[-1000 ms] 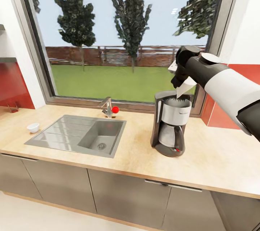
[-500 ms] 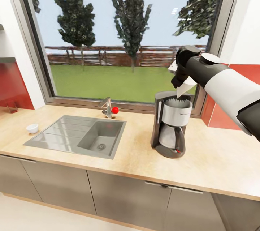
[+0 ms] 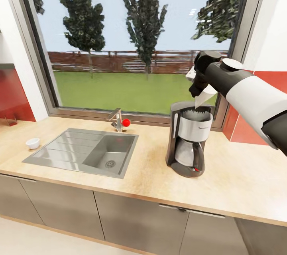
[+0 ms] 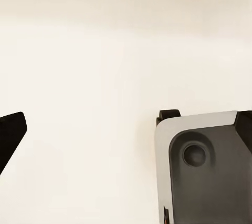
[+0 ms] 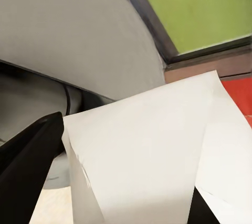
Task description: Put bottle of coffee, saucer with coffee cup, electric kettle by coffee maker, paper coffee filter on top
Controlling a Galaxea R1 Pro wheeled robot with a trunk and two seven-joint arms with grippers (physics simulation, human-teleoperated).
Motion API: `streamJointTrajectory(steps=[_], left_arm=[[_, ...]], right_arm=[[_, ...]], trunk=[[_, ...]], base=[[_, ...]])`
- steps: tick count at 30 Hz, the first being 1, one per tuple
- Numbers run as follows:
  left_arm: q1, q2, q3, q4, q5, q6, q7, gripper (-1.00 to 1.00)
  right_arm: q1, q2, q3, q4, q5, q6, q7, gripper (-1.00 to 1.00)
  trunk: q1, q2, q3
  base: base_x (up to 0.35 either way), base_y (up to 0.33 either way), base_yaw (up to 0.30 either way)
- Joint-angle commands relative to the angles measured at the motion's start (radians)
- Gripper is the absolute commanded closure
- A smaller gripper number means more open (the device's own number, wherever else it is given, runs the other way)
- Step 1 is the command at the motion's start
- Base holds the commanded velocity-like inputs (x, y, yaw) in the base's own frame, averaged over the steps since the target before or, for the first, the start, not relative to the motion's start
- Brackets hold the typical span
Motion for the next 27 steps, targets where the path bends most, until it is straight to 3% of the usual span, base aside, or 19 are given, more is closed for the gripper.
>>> streamJointTrajectory(steps=[1, 15, 27], left_arm=[[-0.001, 0.000, -0.001, 0.001, 0.001, -0.003, -0.003, -1.00], [-0.001, 0.000, -0.001, 0.001, 0.001, -0.003, -0.003, -1.00], [-0.001, 0.000, -0.001, 0.001, 0.001, -0.003, -0.002, -1.00]], right_arm=[[-0.001, -0.001, 0.005, -0.002, 0.009, 0.002, 0.010, 1.00], [0.003, 0.000, 0.006, -0.001, 0.009, 0.002, 0.010, 1.00], [0.060, 0.000, 0.006, -0.002, 0.010, 0.002, 0.010, 1.00]], trunk=[[0.000, -0.001, -0.001], [0.000, -0.001, -0.001], [0.000, -0.001, -0.001]], base=[[0.001, -0.001, 0.000], [0.000, 0.000, 0.000], [0.000, 0.000, 0.000]])
